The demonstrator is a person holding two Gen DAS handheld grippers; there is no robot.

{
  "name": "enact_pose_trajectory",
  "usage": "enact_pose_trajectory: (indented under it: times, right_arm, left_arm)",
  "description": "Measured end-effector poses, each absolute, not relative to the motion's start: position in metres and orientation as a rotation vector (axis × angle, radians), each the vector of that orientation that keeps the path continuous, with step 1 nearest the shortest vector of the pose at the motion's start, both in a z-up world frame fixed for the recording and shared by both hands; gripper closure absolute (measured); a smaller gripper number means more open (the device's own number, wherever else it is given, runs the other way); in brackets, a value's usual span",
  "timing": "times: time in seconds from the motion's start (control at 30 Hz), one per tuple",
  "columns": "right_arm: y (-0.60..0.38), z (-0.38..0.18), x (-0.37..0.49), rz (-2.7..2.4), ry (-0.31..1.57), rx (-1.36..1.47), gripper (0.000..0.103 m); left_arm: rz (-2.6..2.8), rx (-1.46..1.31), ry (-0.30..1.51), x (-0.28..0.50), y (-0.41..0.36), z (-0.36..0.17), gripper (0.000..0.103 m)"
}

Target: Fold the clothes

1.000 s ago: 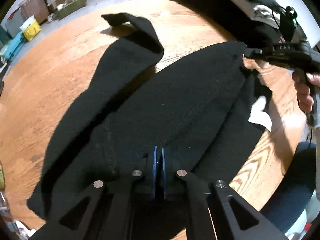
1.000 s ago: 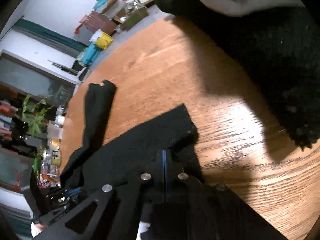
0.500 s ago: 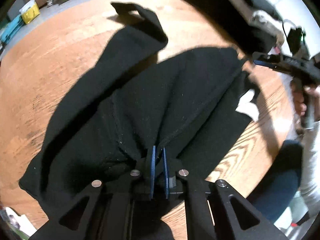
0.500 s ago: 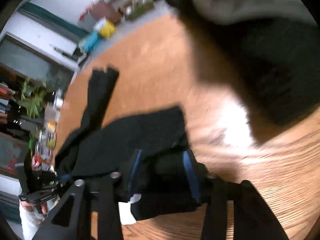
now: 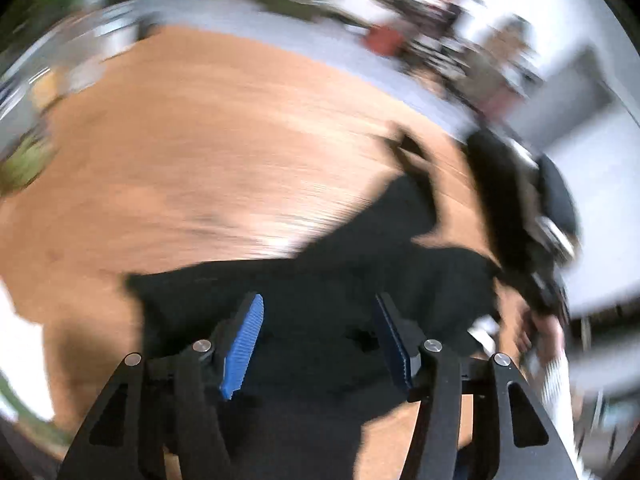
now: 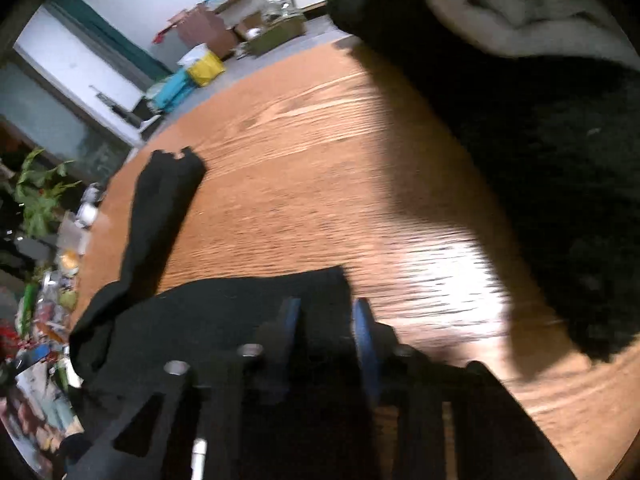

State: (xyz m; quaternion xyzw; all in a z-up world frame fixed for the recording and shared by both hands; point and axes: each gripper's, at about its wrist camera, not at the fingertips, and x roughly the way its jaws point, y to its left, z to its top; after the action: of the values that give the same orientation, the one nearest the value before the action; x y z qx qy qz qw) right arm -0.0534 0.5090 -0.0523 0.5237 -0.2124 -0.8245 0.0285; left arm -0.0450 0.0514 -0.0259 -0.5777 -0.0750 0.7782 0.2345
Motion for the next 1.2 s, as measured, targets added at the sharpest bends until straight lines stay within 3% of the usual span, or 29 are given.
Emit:
enact_pose_trajectory:
  times: [0.07, 0.17, 0.4, 0.53, 0.7, 0.9, 0.97, 1.0, 1.07, 1.1, 1.17, 1.2]
  right_arm:
    - [0.504, -0.051, -0.05, -2.549, -0.581, 1.663, 0.092]
    - [0.515, -0.048, -0.037, -2.517, -0.65, 1.693, 0.096]
    - [0.538, -0.045, 0.013, -2.6, -0.517, 1.769, 0.096]
    - [0.529, -0.042, 0.032, -2.645, -0.351, 1.746, 0.088]
    - [0.521, -0.041, 0.035, -2.683, -0.255, 1.716, 0.085]
    - [0.541, -0.043, 0.035, -2.697, -0.367, 1.735, 0.05]
    - [0.548, -0.04, 0.036, -2.69, -0.409, 1.726, 0.049]
    - [0.548, -0.033, 0.038, -2.709, -0.396, 1.697, 0.049]
    - [0.549, -0.021, 0.042, -2.745, -0.37, 1.639, 0.048]
    - [0.549, -0.015, 0.043, -2.762, -0.36, 1.608, 0.047]
    - [0.547, -0.006, 0.045, -2.768, -0.402, 1.525, 0.031]
    - [0.547, -0.002, 0.045, -2.769, -0.422, 1.485, 0.029]
  left_arm:
    - [2.151, -1.627, -0.22, -0.051, 0.037, -0.033, 0.045]
    - [2.172, -1.69, -0.241, -0.059, 0.014, -0.043, 0.045]
    - [2.068, -1.753, -0.292, -0.067, 0.007, -0.061, 0.045]
    - [1.978, -1.771, -0.338, -0.07, 0.021, -0.071, 0.045]
    - [2.009, -1.808, -0.281, -0.078, 0.041, -0.078, 0.045]
    - [1.994, -1.98, -0.224, -0.091, 0.053, -0.108, 0.045]
    - [2.014, -1.969, -0.197, -0.093, 0.056, -0.107, 0.054]
    - [2.023, -1.963, -0.193, -0.094, 0.057, -0.105, 0.067]
    - [2.047, -1.966, -0.199, -0.098, 0.055, -0.102, 0.08]
    - [2.058, -1.963, -0.199, -0.099, 0.055, -0.099, 0.092]
    - [2.069, -1.926, -0.181, -0.101, 0.056, -0.089, 0.098]
    - [2.075, -1.898, -0.173, -0.102, 0.057, -0.082, 0.098]
